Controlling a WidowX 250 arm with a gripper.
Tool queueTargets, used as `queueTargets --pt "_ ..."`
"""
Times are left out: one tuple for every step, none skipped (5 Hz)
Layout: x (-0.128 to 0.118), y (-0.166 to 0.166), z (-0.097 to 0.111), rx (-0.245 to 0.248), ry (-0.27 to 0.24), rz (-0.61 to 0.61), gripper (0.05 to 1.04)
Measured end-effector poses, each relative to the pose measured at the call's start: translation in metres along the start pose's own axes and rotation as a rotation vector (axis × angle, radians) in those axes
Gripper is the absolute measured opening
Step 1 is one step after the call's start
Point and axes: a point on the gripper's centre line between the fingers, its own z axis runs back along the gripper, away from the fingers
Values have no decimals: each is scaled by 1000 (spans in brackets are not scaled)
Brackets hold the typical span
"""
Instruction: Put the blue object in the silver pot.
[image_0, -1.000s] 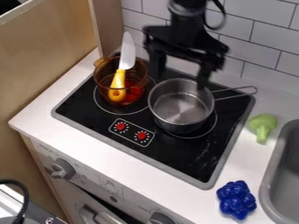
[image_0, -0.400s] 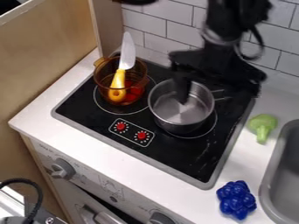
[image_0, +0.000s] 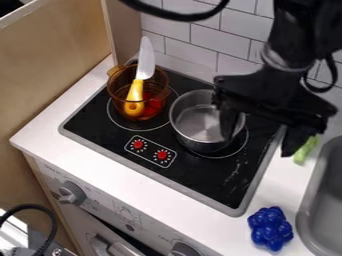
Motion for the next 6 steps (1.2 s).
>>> queueTargets --pt "-5 -10 2 -13 -8 -31 1000" --pt "-12 -10 -4 -12 -4 -47 1000" --pt "-19 -13 -7 -12 7 -55 1000" --pt "-28 -15 -14 -22 20 -87 1000" --pt "-32 -19 -17 -53 31 -121 1000" --pt "-33 -22 -27 -60 36 -137 1000"
